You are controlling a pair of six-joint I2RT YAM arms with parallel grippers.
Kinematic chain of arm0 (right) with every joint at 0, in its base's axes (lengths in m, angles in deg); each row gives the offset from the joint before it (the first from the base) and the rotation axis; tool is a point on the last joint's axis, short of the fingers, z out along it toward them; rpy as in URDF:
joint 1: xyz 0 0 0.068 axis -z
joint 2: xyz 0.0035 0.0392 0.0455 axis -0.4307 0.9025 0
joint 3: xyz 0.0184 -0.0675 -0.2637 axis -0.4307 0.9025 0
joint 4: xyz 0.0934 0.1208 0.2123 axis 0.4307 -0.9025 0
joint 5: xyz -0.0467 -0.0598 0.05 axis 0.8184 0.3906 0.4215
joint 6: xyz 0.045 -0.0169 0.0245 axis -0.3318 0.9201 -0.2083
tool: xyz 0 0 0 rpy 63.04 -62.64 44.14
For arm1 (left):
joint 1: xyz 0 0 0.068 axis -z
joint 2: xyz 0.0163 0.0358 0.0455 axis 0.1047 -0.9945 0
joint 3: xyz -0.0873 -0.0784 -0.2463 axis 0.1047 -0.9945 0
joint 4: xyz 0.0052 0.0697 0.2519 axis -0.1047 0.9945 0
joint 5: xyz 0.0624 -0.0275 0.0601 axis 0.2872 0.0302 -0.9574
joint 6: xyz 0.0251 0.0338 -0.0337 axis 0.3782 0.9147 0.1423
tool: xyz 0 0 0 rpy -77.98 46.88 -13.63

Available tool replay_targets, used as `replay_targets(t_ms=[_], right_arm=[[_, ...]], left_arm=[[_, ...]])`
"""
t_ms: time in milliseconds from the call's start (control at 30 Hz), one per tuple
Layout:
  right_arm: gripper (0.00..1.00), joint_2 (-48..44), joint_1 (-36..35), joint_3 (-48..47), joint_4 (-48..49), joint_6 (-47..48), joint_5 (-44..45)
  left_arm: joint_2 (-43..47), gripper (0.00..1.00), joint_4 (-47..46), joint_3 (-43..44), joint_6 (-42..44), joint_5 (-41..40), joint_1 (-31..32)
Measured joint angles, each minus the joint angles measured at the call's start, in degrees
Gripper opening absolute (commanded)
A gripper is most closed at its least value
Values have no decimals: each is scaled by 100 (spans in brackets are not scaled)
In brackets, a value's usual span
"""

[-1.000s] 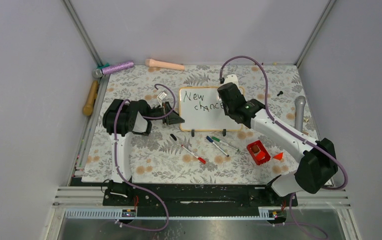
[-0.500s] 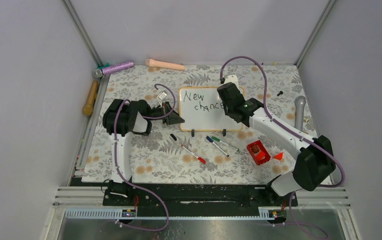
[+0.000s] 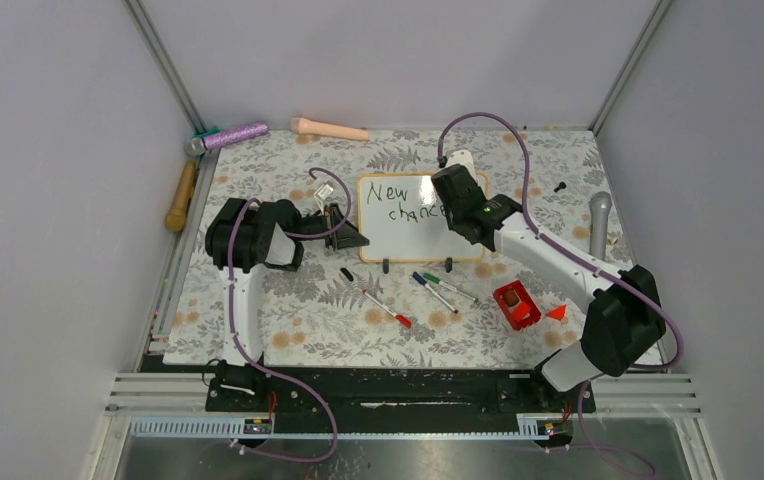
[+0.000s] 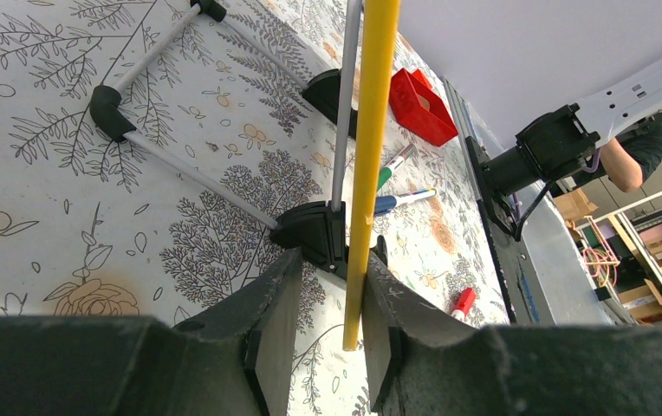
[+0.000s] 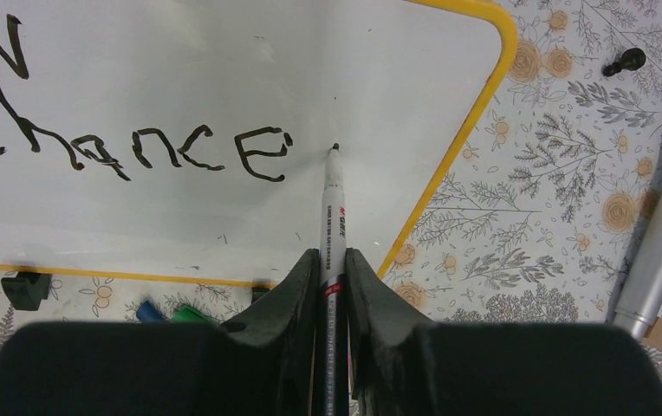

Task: Write a sentence on the whiteboard

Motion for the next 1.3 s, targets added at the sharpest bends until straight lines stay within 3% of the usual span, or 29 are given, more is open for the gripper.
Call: replay_targets(t_ms=[1300], right_arm=[[0,2,9,-31,-251,2,-315]], left_arm=[[0,30,2,0,0,4,0]])
